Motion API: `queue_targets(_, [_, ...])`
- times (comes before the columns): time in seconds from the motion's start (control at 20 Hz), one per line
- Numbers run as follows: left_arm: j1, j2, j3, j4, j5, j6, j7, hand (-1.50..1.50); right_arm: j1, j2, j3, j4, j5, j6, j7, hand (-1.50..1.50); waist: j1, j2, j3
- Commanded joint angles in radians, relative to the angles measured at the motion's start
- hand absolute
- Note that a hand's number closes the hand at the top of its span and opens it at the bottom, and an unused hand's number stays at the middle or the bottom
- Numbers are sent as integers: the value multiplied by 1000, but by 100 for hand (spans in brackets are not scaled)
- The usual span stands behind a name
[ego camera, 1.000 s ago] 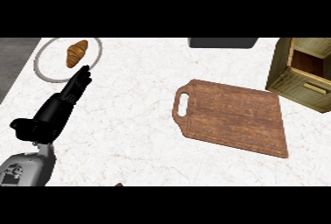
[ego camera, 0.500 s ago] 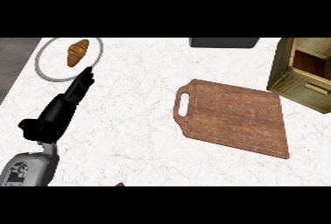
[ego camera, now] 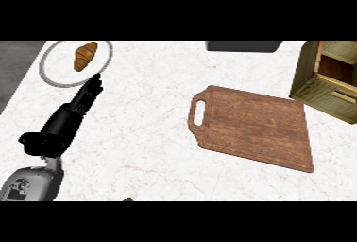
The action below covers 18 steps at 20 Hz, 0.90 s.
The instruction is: Pick the bell pepper from the cutting board and place it in the basket
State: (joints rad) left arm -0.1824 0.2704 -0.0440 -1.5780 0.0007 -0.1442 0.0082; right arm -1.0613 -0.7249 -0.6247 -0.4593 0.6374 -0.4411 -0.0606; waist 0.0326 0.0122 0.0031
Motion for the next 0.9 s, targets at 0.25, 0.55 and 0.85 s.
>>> queue_targets(0.25, [-38, -12, 16, 53, 8, -2, -39, 0, -67, -71, -4, 119, -28, 11, -123, -150, 5, 4, -2])
queue_targets(0.55, [-16, -5, -1, 4, 18, -12, 7, 0, -129, -112, -79, 141, -122, 47, -128, -150, 9, 2, -1])
queue_targets(0.85, [41, -29, -21, -18, -17, 19, -25, 0, -105, -197, -159, 166, -223, 153, -45, -150, -10, -6, -2])
